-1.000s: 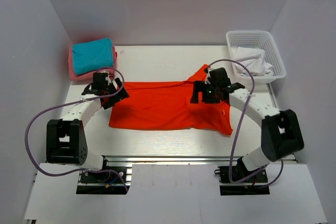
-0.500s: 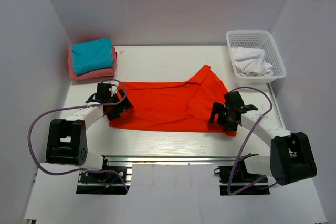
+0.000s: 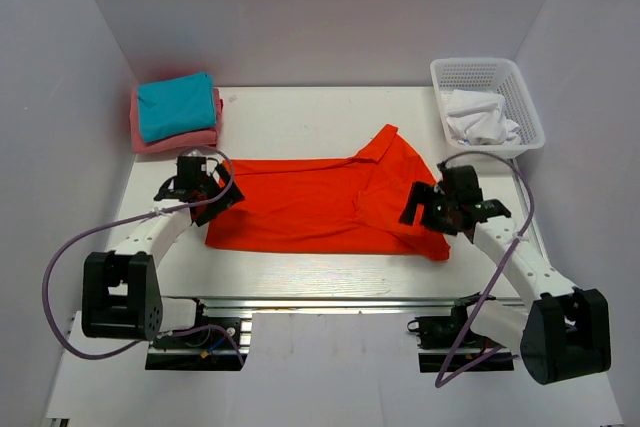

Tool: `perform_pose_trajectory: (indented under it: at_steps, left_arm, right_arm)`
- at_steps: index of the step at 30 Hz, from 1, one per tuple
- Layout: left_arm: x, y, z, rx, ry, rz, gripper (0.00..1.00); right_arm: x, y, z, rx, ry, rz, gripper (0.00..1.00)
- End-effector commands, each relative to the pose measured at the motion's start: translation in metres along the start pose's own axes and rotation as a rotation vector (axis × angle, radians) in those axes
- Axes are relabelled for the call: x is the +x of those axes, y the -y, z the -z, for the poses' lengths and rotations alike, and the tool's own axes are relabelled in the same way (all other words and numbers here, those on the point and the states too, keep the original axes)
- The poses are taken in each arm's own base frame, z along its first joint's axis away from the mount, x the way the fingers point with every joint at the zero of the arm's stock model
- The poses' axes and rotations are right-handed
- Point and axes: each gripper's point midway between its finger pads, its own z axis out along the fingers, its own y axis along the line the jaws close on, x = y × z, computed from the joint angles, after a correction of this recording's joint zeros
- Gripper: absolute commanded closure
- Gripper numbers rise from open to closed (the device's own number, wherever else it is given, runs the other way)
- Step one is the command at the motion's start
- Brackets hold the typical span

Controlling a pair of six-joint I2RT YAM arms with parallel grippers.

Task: Fold and stack the t-shirts
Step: Fold the flattened tshirt in 1/3 of the way, then grap the side of the flattened tshirt furthest away from the robot with both arms

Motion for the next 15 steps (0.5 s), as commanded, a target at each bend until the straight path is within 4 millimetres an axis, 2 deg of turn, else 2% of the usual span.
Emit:
perform_pose_trajectory:
  at_steps: [1, 2, 3, 5, 6, 8, 12, 13, 15]
  left_arm:
    - [-0.060, 0.030, 0.025, 0.074, 0.192, -0.028, 0.00]
    - [-0.069, 0.031, 0.021, 0.050, 0.204, -0.037, 0.00]
    - [-0.074, 0.030, 0.018, 0.034, 0.209, -0.036, 0.00]
    - [-0.085, 0.033, 0.012, 0.013, 0.218, -0.044, 0.00]
    - [-0.082, 0.029, -0.003, -0.011, 0.181, -0.054, 0.00]
    - [-0.096, 0.028, -0.011, -0.043, 0.189, -0.054, 0.00]
    - [-0.106, 0.028, -0.036, -0.080, 0.170, -0.073, 0.04]
    - [-0.108, 0.031, -0.044, -0.072, 0.162, -0.074, 0.05]
    - [-0.109, 0.030, -0.052, -0.077, 0.155, -0.083, 0.07]
  right_arm:
    - [-0.068, -0.037, 0.022, -0.115, 0.198, 0.139, 0.10]
    - [-0.084, -0.043, 0.029, -0.123, 0.236, 0.141, 0.10]
    - [-0.089, -0.044, 0.028, -0.121, 0.246, 0.145, 0.10]
    - [-0.107, -0.050, 0.025, -0.127, 0.284, 0.139, 0.10]
    - [-0.110, -0.052, 0.021, -0.137, 0.282, 0.135, 0.10]
    - [-0.128, -0.061, 0.015, -0.162, 0.303, 0.128, 0.10]
    - [-0.142, -0.072, 0.003, -0.186, 0.280, 0.120, 0.10]
    - [-0.144, -0.073, -0.005, -0.190, 0.259, 0.118, 0.10]
    - [-0.152, -0.079, -0.005, -0.204, 0.264, 0.115, 0.10]
